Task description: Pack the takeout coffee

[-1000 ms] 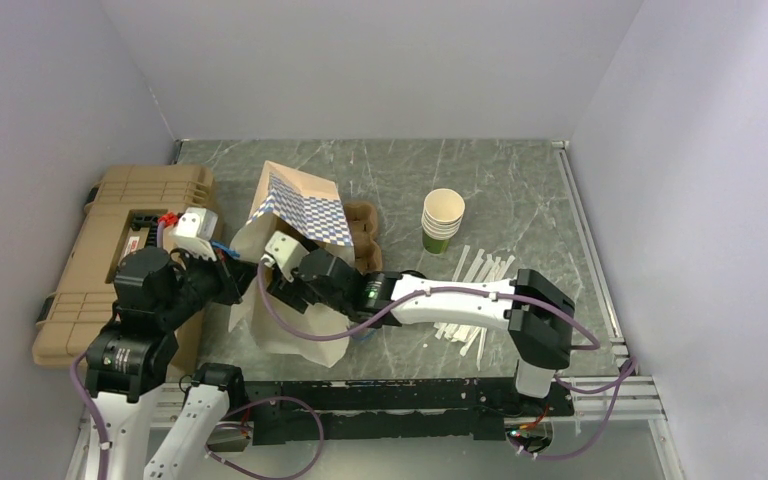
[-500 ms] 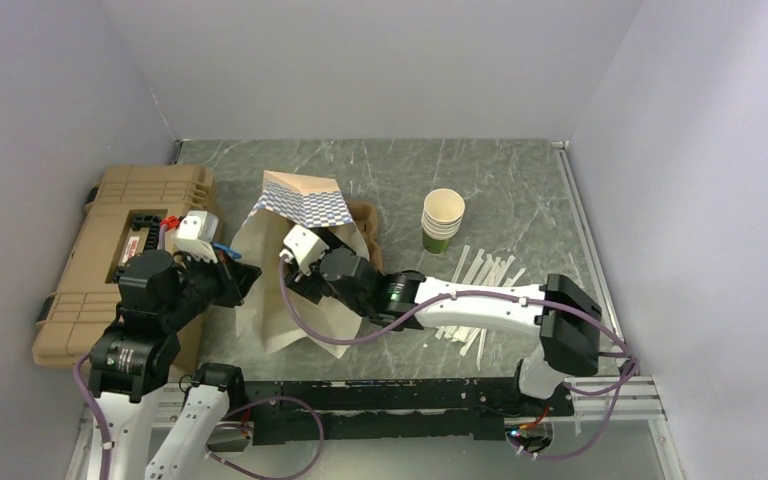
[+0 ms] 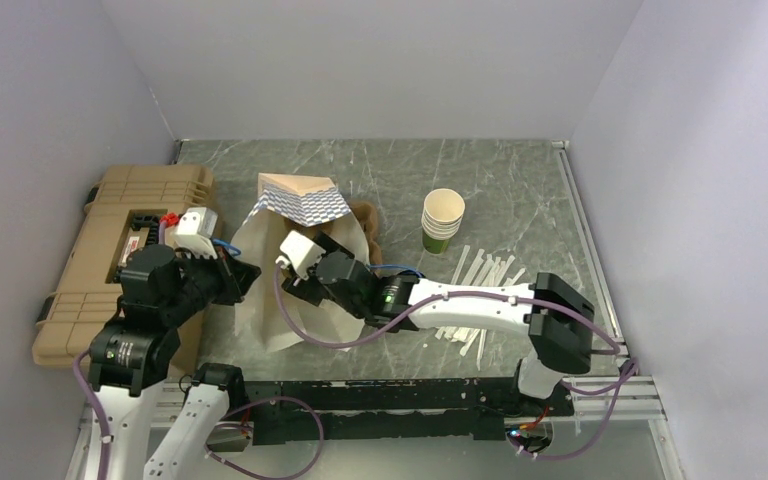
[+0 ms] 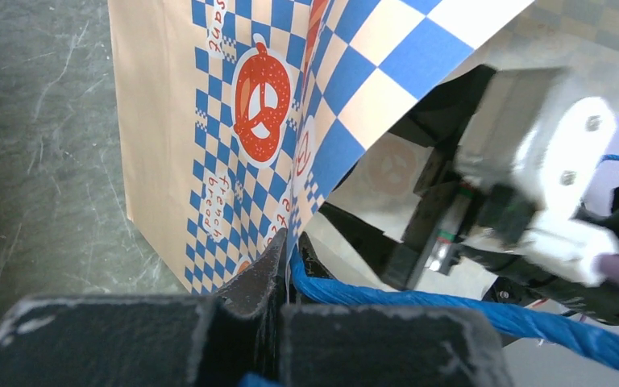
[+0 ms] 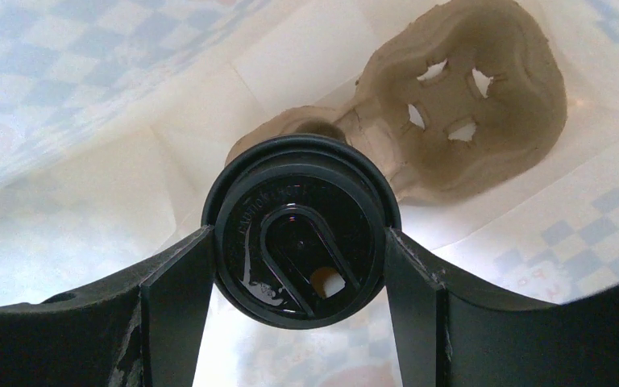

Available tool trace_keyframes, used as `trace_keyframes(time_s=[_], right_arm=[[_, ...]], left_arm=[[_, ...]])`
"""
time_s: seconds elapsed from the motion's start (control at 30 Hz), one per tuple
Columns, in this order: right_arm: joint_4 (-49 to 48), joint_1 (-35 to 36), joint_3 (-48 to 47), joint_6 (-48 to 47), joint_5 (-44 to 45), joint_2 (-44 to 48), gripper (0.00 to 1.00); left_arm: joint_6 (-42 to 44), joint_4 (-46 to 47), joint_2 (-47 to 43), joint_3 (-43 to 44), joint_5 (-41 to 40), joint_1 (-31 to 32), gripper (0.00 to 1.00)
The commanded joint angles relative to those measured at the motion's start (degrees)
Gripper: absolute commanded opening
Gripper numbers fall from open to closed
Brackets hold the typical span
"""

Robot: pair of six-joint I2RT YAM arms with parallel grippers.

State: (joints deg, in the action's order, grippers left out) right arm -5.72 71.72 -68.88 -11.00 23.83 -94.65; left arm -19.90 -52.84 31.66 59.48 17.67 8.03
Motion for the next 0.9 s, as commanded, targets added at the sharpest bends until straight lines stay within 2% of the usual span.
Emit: trace_keyframes(time_s=[0.0,0.37,0.6,0.87], right_arm=[[-3.0,0.3,-0.2,-2.0,2.1,-2.2,0.27],[5.2,0.4,-4.8,-2.7,-0.6,2.4,0.27],[19.6,0.4,-8.2,0.6,-8.3,5.0,0.28],[28.9,0.4,-7.8,5.7,-17.9,6.0,0.28]], left_arm=[[-2.4,-1.8,2.4,4.1,0.1,0.2,0.00],[-7.6,-8.0,9.5,11.5,2.1,0.2,0.00],[-11.9,-10.9,13.0,13.6,8.0,0.1,0.00],[-13.7,-15.2,13.0,12.1,11.9,0.2,0.00]])
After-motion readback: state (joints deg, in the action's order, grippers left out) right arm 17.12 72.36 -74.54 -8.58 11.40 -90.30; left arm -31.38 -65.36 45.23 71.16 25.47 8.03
